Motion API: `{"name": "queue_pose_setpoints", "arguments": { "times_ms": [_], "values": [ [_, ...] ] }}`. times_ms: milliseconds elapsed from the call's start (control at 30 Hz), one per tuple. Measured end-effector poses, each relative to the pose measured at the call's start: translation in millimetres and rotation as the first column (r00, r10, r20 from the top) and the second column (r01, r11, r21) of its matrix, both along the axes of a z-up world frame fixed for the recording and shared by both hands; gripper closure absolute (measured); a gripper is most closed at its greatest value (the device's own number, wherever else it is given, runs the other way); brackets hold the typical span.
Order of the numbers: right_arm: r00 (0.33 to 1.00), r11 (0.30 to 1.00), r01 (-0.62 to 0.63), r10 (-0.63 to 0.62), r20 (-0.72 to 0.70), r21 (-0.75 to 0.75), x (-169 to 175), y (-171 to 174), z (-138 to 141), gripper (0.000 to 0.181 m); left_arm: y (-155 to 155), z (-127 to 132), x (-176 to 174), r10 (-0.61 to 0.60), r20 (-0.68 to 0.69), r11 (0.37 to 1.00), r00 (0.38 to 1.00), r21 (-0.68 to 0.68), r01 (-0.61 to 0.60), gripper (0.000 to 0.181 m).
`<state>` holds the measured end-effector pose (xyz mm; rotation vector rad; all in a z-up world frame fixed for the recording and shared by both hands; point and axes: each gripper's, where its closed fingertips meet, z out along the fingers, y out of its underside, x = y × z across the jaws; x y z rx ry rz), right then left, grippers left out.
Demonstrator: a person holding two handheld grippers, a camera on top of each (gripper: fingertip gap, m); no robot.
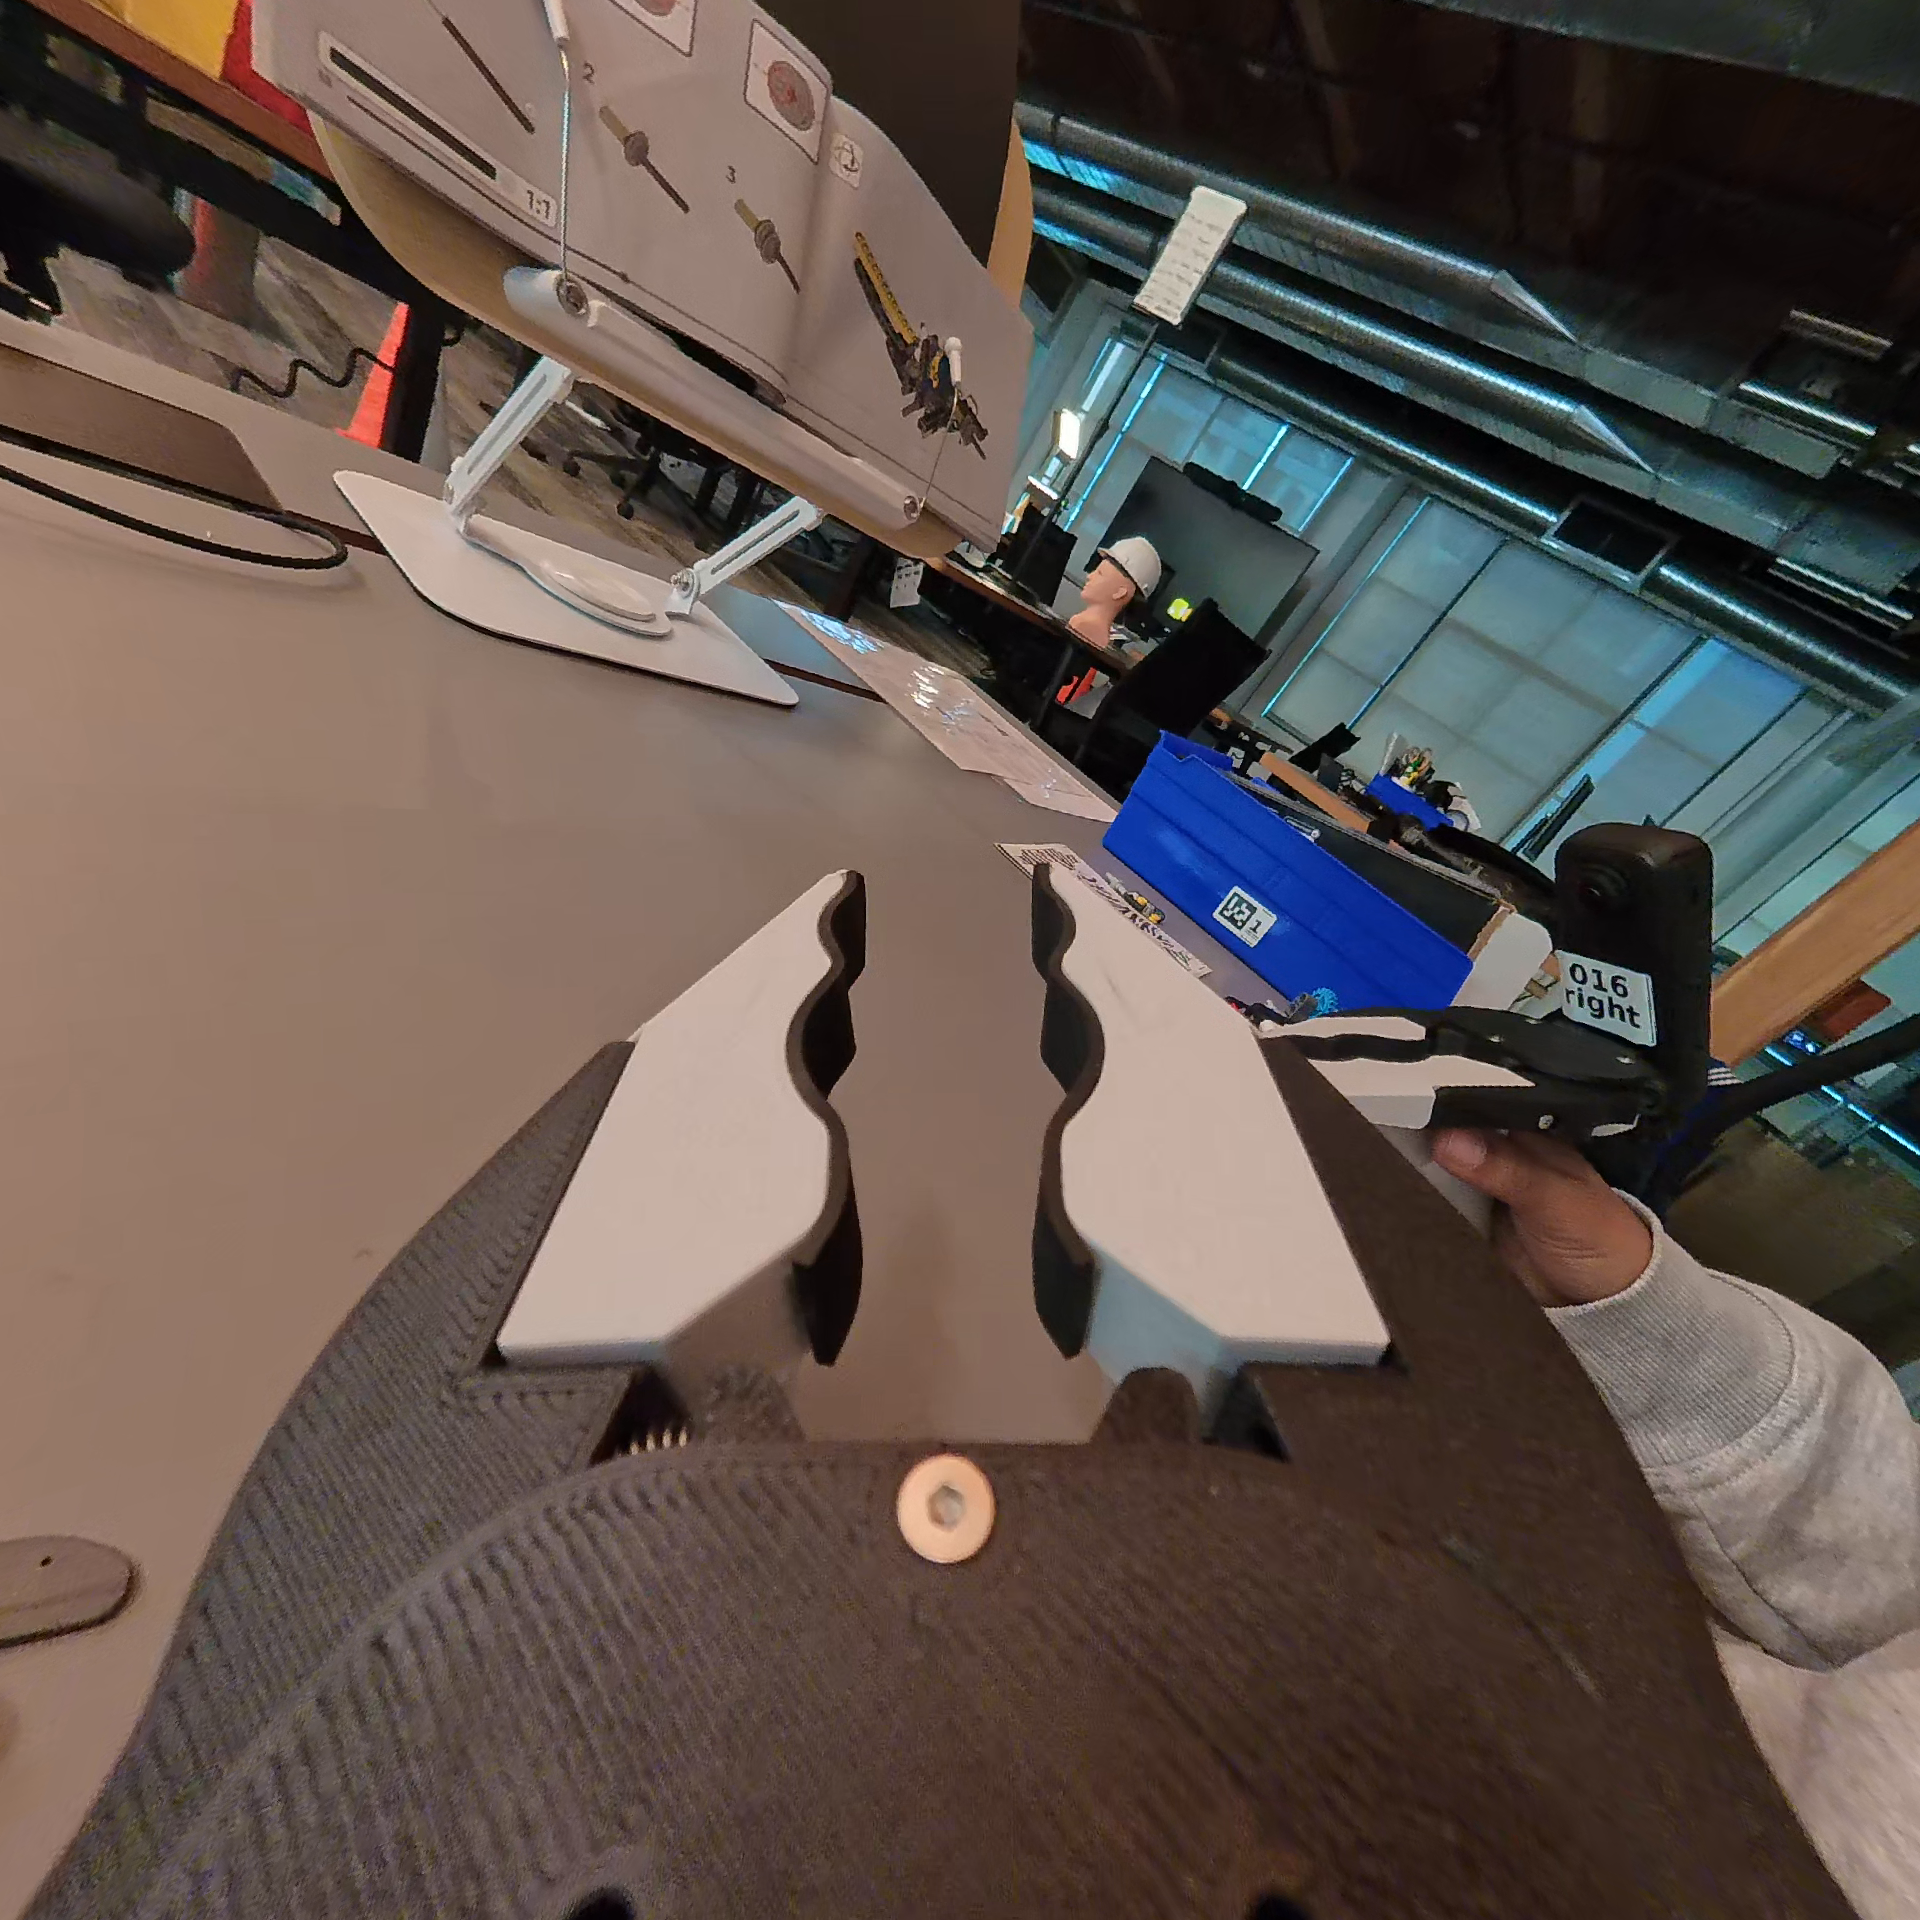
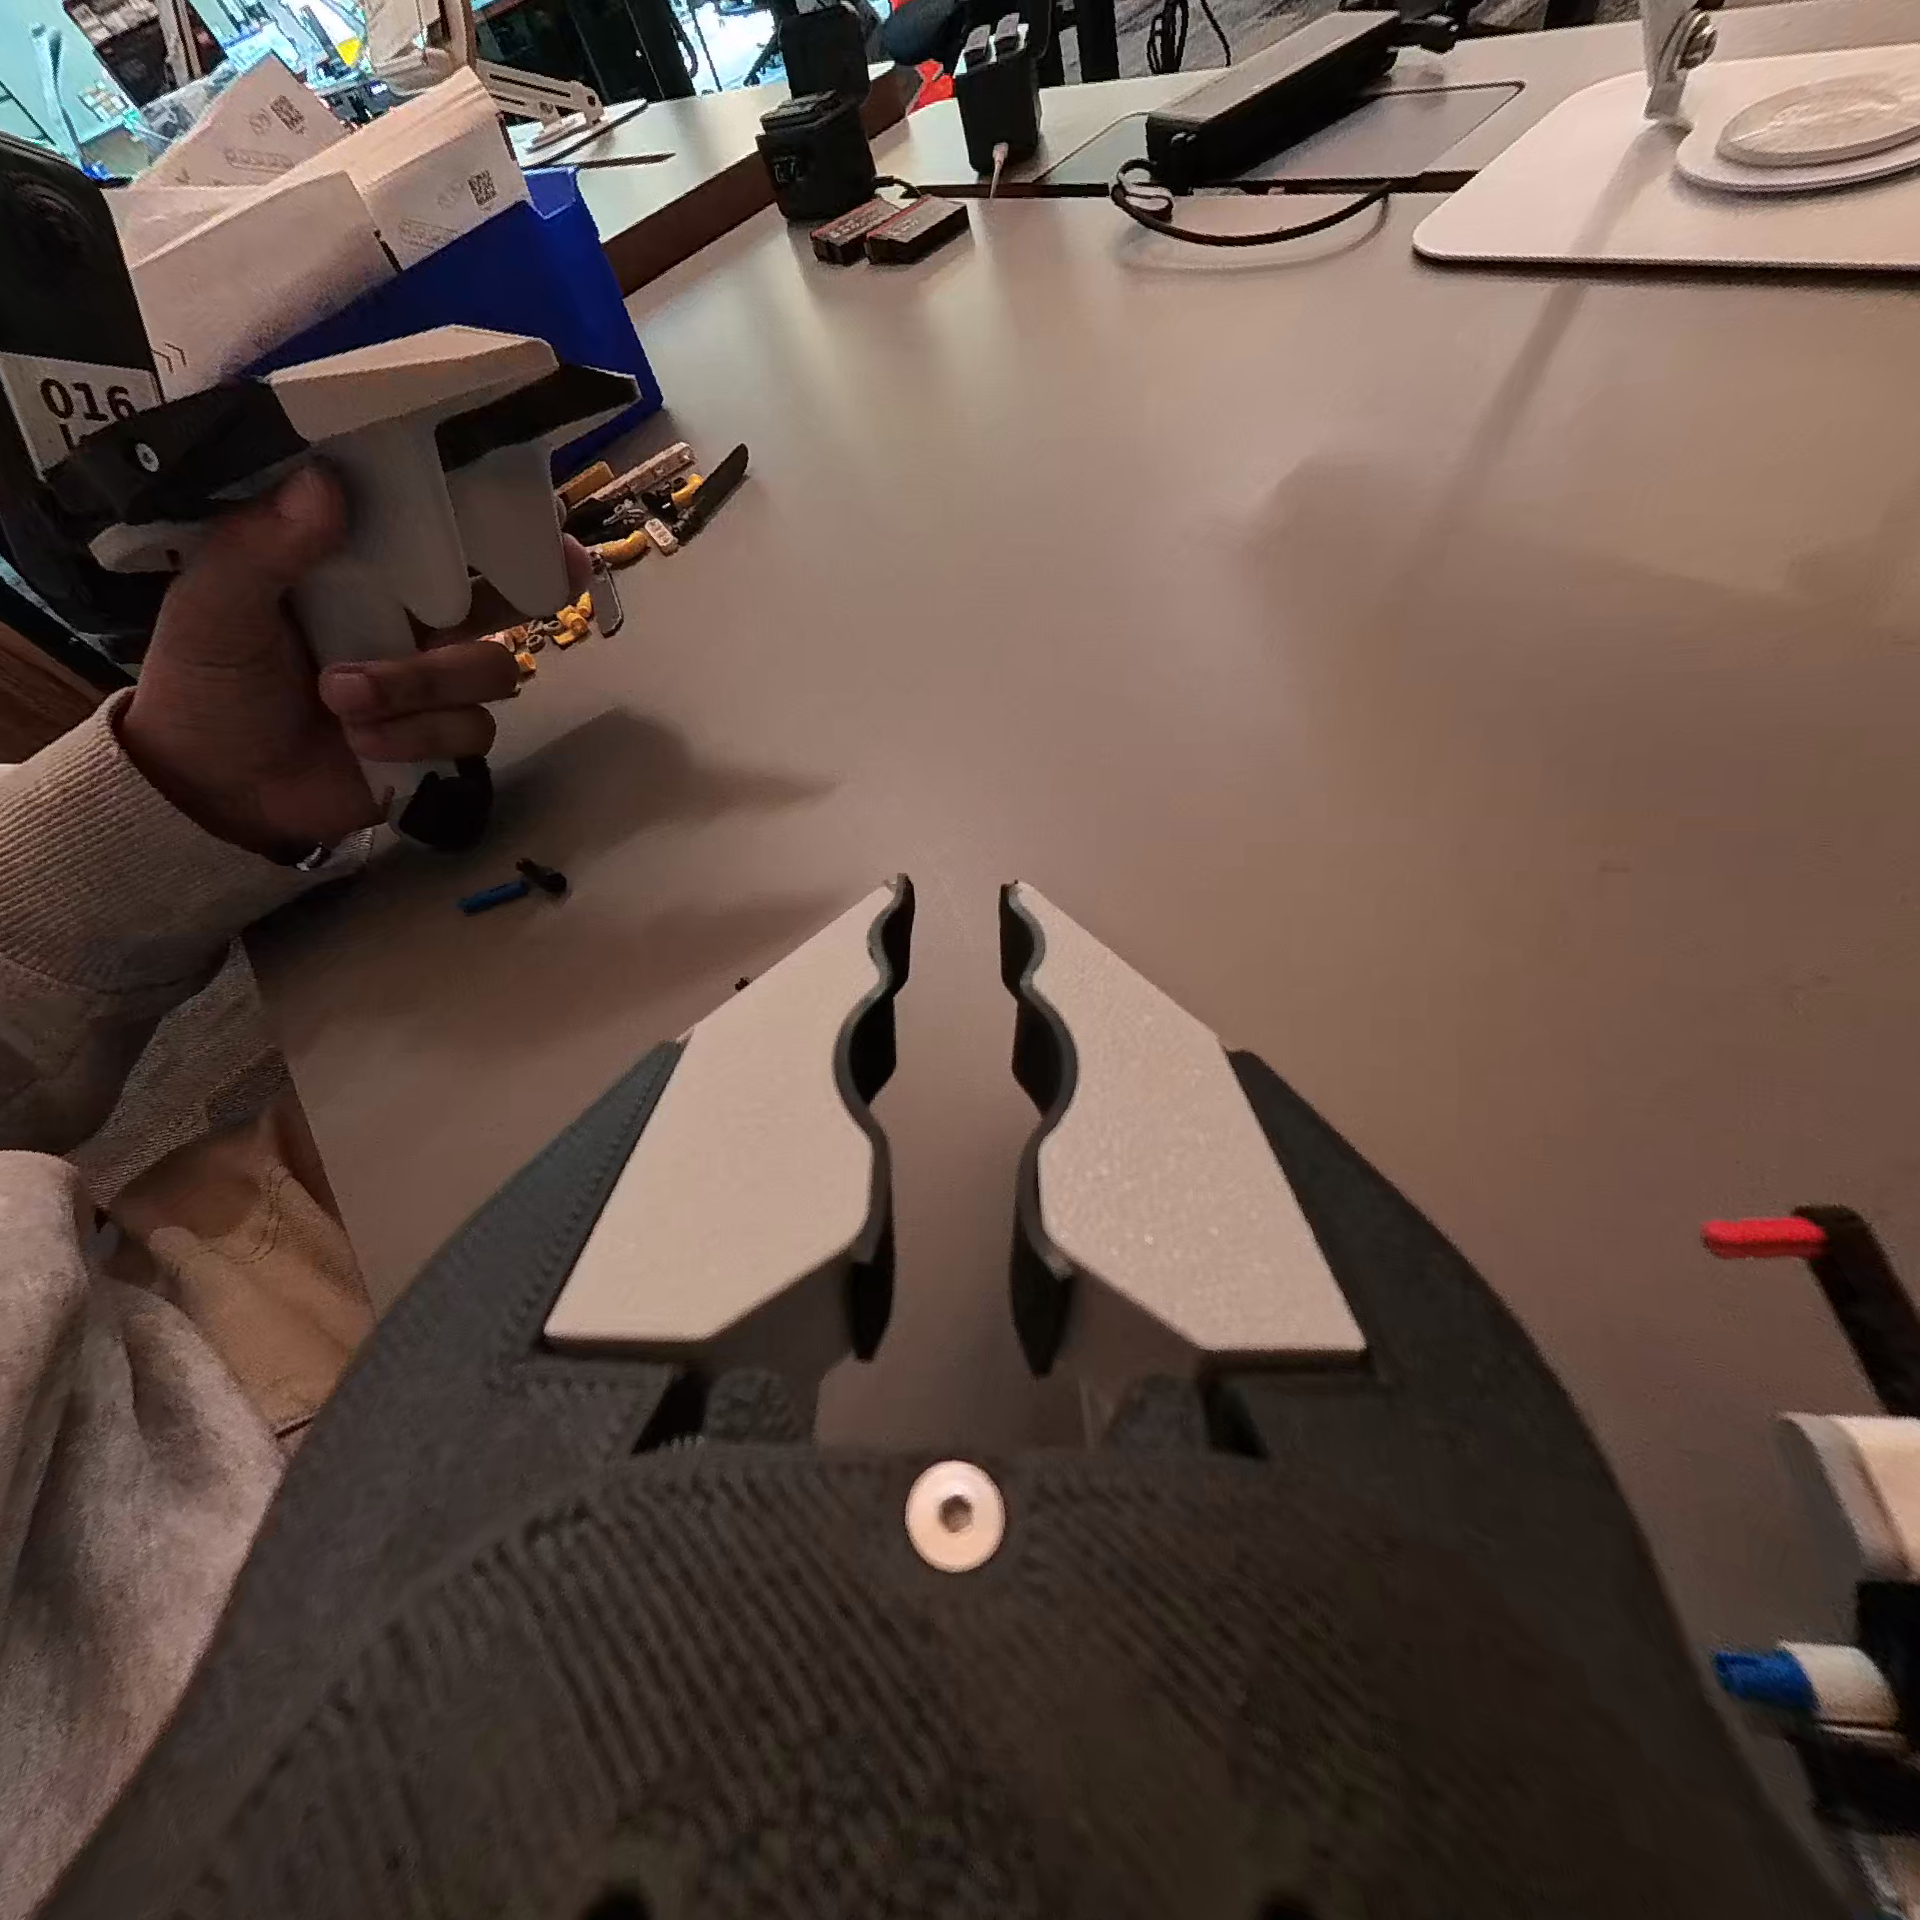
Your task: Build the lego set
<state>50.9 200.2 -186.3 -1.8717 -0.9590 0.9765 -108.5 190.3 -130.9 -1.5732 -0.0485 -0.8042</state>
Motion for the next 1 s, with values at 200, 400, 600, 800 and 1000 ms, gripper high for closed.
{"name": "queue_pose_setpoints", "arguments": {
  "times_ms": [200,400,600,800,1000],
  "values": [
    [1.000,1.000,0.001,-0.001,-0.001,0.003,0,0,0,0.165,0,1,0,0.001,-0.002,1.000,1.000,0.002,-0.001,0.150],
    [0.998,0.998,-0.047,0.046,-0.032,-0.035,2,-3,2,0.155,-1,1,0,-0.004,0.000,1.000,1.000,0.001,0.004,0.150],
    [0.937,0.939,-0.343,0.343,0.065,-0.016,2,-48,-10,0.155,-3,1,2,-0.013,-0.009,1.000,1.000,0.003,0.013,0.150],
    [0.873,0.888,-0.459,0.444,0.202,0.029,3,-70,-27,0.154,-4,1,0,-0.012,0.000,1.000,1.000,0.001,0.012,0.150],
    [0.852,0.882,-0.470,0.445,0.276,0.030,2,-73,-38,0.153,-4,1,1,-0.014,0.000,1.000,1.000,0.001,0.014,0.150]
  ]
}}
